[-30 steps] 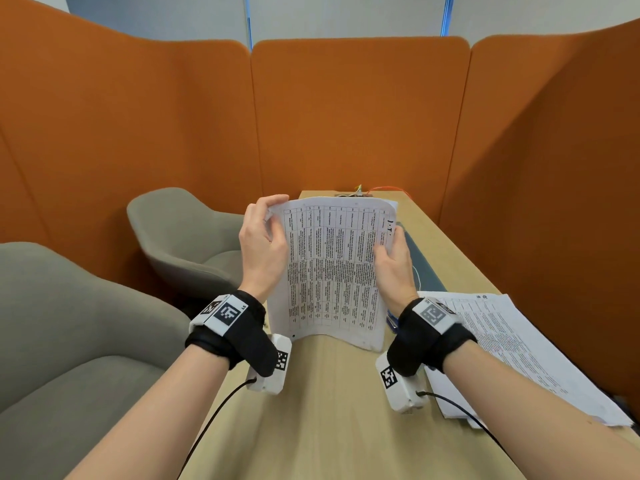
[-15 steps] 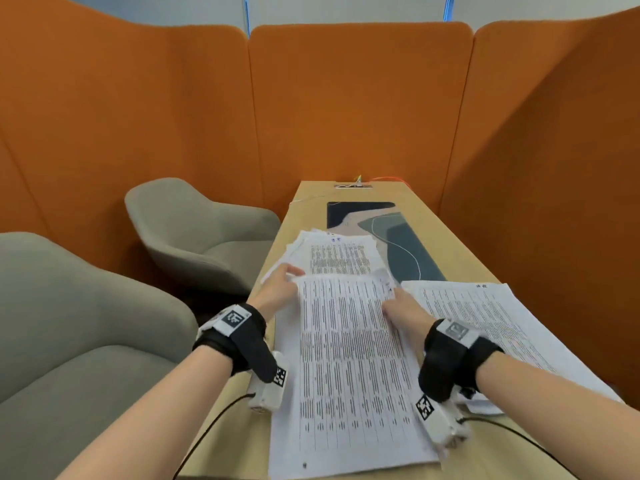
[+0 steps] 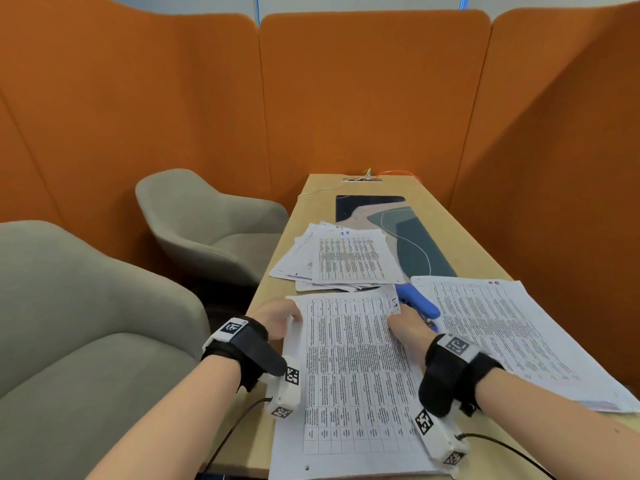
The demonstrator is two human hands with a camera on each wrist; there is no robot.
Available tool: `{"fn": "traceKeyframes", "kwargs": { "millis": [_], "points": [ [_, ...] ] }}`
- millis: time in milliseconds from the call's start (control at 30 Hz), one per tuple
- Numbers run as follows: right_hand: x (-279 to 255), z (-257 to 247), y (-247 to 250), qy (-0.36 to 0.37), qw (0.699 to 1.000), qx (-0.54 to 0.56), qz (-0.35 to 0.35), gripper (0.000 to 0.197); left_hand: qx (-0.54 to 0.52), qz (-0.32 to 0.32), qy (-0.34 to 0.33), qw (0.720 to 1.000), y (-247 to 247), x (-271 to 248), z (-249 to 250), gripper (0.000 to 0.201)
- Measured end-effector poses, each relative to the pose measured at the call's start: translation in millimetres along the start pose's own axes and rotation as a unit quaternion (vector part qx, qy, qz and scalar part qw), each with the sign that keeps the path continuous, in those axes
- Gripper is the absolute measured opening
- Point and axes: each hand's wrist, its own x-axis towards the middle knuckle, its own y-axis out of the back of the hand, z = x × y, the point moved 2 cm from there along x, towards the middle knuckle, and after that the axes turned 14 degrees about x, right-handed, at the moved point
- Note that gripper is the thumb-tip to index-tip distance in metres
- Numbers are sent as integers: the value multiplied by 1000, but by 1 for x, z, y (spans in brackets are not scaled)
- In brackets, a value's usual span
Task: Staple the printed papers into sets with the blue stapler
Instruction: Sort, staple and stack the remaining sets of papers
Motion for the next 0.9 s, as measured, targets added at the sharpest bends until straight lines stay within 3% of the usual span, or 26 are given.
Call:
{"fn": "traceKeyframes", "kwargs": {
  "millis": [167, 233, 400, 467, 567, 633, 733, 800, 900],
  "points": [
    [-2, -5, 4, -7, 1000, 26, 7, 31, -16, 14, -6, 1000, -3, -9, 4, 29],
    [-1, -5, 4, 15, 1000, -12, 0, 33, 0, 29, -6, 1000, -2, -5, 4, 21],
    [-4, -11, 7, 18, 991, -135, -2, 34, 30, 61, -3, 998, -2, 2, 1, 27],
    [-5, -19, 13, 52, 972, -227, 10, 39, 43, 67, 0, 997, -2, 3, 2, 27],
    [-5, -39, 25, 145, 911, -377, 80, 30, 53, 68, -8, 996, -3, 5, 2, 30],
    [2, -51, 35, 141, 875, -449, 112, 32, 58, 70, -14, 996, -3, 5, 2, 34],
    [20, -50, 41, 75, 862, -499, 50, 34, 60, 74, -26, 995, -3, 5, 0, 35],
    [33, -40, 34, 80, 848, -524, -18, 27, 66, 79, -38, 994, -3, 4, -1, 30],
    [47, -32, 29, 87, 853, -513, -39, 23, 70, 92, -59, 992, -2, 2, -3, 25]
  ]
}}
